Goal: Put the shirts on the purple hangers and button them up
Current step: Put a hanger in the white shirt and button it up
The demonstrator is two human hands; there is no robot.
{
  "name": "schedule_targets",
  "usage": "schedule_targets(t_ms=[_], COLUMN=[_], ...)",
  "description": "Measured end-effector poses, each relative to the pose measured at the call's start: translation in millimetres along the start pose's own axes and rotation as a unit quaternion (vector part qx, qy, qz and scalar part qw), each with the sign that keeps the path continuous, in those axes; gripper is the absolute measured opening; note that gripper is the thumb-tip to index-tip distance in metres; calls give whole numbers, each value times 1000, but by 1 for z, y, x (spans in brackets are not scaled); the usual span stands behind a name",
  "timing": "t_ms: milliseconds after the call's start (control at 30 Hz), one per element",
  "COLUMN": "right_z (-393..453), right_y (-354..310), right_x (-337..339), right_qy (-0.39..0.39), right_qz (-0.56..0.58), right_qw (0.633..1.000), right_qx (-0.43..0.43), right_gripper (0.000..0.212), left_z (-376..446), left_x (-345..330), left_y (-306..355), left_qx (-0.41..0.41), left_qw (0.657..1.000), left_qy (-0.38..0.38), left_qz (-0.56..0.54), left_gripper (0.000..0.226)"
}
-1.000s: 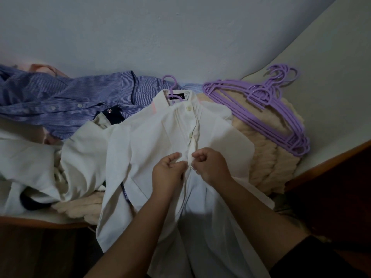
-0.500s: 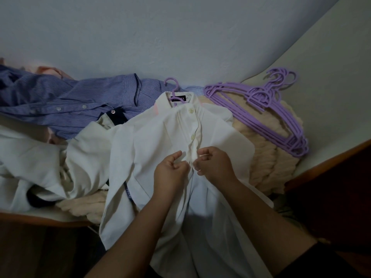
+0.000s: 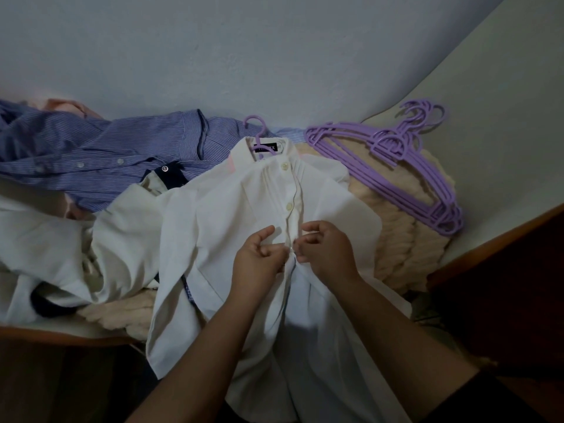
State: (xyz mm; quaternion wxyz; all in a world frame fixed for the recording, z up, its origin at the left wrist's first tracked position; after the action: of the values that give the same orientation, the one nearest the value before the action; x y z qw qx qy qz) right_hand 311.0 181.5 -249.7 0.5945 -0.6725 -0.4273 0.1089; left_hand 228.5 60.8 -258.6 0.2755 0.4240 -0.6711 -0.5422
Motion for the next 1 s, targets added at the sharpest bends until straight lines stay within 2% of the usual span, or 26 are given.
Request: schedule_targets(t_ms=[133,333,533,667,833,1000], right_z=[1,5,5,3,2,10], right_y=[0,2,1,-7,-19,-10], right_x=[0,1,1,1,-2,0], right_qy=[-6,-7,-7,-13,-39,-37], right_qz=[24,22,24,2,-105,-84], right_qw=[999,999,999,997,984,993], right_qx=[20,28,36,74,139,73], right_gripper=[32,36,33,43,53,50], left_z=[-1,-2,0,0,0,0], left_x=[-1,-3,-6,-8,-9,-14], left_y=[-3,-5,-3,-1,1,2], left_qx=[12,35,5,-3,-23,-41], left_qw=[998,987,992,993,996,997], left_qy=[13,17,0,-3,-13,-22], left_qz=[-68,-157,-124,-122,-91,-63], left_gripper=[40,29,40,41,38,39])
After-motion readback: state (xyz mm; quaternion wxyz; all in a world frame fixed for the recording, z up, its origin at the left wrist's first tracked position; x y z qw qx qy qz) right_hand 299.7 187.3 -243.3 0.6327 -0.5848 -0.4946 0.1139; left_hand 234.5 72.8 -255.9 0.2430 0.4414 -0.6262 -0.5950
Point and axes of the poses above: each hand's wrist, its own z-axis towards the middle knuckle, its own x-axis out of the back of the hand, y = z × x, the point moved 7 cm from there along z, towards the middle knuckle, and after that the axes turned 14 degrees about -z, right-handed, at the moved point
